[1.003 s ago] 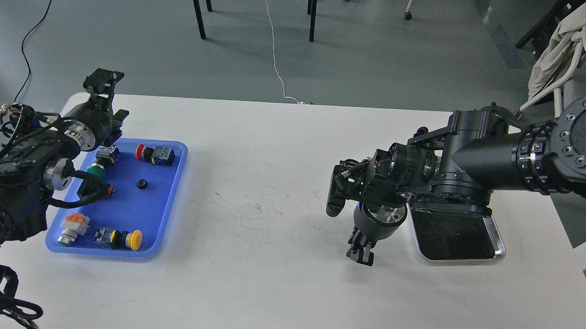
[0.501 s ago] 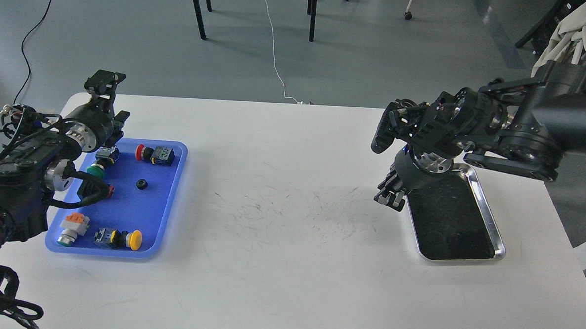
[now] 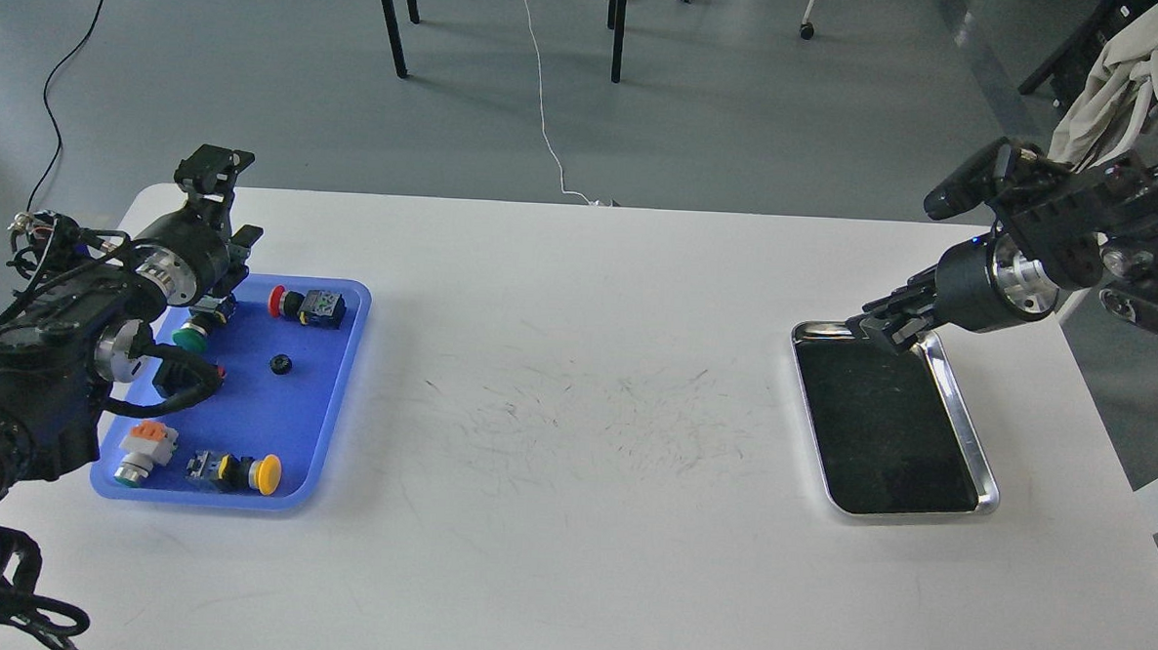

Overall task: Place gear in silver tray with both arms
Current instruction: 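Lift the gear into the silver tray and open the right gripper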

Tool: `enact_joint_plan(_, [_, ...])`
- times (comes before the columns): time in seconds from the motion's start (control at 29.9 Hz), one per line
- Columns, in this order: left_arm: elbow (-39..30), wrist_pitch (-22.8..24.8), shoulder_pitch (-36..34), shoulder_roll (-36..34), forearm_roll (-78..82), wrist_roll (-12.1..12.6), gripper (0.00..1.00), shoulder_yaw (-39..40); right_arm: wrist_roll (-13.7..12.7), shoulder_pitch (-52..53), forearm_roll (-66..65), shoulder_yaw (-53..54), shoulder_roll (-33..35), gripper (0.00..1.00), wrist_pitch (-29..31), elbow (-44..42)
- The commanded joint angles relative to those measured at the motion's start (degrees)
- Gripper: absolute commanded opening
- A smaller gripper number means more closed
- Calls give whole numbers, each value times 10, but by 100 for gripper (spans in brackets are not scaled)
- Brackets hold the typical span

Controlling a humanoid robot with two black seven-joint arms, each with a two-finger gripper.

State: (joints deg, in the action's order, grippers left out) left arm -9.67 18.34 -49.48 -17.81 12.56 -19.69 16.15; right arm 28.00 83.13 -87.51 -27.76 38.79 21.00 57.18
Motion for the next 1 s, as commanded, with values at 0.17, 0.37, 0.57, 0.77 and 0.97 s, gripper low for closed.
enact_joint_plan(0.17, [0, 3, 0, 0, 0, 0, 97, -2, 0, -87, -2, 53, 8, 1, -33, -87])
enact_joint_plan(0.37, [0, 1, 0, 1, 0, 0, 97, -1, 0, -132, -6, 50, 1, 1, -82, -113])
enact_joint_plan(0.57, [0, 1, 0, 1, 0, -1, 97, 0, 0, -142, -12, 47, -3, 1, -119, -111])
enact_joint_plan(0.77, [0, 0, 0, 1, -1, -1, 97, 0, 0, -148, -29, 18, 2, 1, -173, -109])
enact_joint_plan(0.97, [0, -1, 0, 5, -1, -2, 97, 2, 0, -158, -35, -1, 0, 1, -217, -112])
